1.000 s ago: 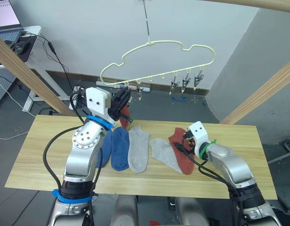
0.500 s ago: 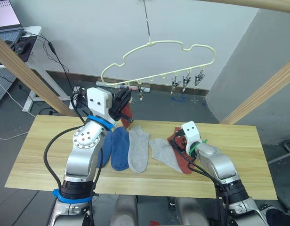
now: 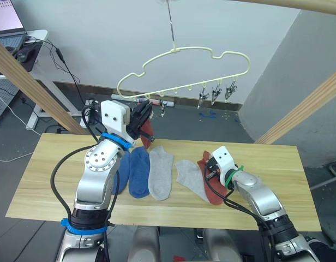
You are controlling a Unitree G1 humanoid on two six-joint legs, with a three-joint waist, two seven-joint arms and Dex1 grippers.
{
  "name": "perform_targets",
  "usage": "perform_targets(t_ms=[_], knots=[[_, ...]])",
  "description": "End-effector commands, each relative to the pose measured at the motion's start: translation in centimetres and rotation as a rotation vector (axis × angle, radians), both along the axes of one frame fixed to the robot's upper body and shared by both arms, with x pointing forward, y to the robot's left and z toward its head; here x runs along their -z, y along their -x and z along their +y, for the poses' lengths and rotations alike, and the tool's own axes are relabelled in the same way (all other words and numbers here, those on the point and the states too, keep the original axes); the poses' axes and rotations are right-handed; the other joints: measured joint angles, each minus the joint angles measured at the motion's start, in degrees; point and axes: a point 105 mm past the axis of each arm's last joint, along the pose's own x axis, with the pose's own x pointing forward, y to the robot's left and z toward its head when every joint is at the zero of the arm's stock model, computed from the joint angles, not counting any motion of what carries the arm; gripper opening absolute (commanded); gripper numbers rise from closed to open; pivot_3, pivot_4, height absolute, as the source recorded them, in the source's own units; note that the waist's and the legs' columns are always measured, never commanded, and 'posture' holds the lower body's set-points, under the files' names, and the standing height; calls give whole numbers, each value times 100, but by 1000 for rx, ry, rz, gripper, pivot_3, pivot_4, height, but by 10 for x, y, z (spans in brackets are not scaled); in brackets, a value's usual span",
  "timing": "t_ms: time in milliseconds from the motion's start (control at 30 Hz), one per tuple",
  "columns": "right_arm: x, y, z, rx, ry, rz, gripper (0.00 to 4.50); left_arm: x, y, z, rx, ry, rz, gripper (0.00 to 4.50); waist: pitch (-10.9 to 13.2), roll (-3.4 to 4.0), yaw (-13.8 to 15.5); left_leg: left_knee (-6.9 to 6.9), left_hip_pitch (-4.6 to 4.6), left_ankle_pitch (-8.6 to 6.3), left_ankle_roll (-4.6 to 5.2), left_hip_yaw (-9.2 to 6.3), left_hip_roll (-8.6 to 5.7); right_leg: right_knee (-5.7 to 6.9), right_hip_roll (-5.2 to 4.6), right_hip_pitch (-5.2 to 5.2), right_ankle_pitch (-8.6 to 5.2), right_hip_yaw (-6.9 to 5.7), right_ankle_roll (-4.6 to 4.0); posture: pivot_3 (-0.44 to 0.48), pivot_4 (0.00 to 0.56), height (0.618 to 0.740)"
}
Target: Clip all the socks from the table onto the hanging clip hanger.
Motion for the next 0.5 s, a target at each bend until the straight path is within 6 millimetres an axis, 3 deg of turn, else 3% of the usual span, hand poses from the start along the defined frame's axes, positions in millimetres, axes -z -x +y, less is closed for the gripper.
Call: perform_targets(t_ms=[33, 200, 267, 400, 500], knots=[[-39, 14, 19, -187, -71, -44, 24, 3, -2, 5, 10, 73, 62, 0, 0, 0, -2, 0, -2, 0, 0, 0, 0, 1, 0, -1, 0, 0, 0, 114, 296, 740], [-80, 39, 40, -384, -117, -50, 24, 7, -5, 7, 64, 280, 212, 0, 0, 0, -6, 2, 1, 0, 0, -4, 1, 4, 1, 1, 0, -5, 0, 109, 287, 740], [-91, 43, 51, -432, -140, -49, 24, 6, -6, 8, 113, 449, 312, 0, -1, 0, -9, 4, 3, 0, 0, -8, 1, 6, 2, 4, 0, -9, 0, 105, 285, 740], [-111, 41, 81, -470, -233, -59, 24, 1, -5, 14, 204, 683, 446, 0, -1, -1, -26, 10, 4, 1, 0, -9, 2, 8, 1, 6, 1, -10, 1, 105, 285, 740], [-119, 26, 96, -436, -269, -81, 24, -1, -3, 15, 254, 741, 504, 0, -1, -1, -30, 9, 3, 1, 0, -12, 2, 8, 2, 6, 1, -13, 0, 96, 291, 740]])
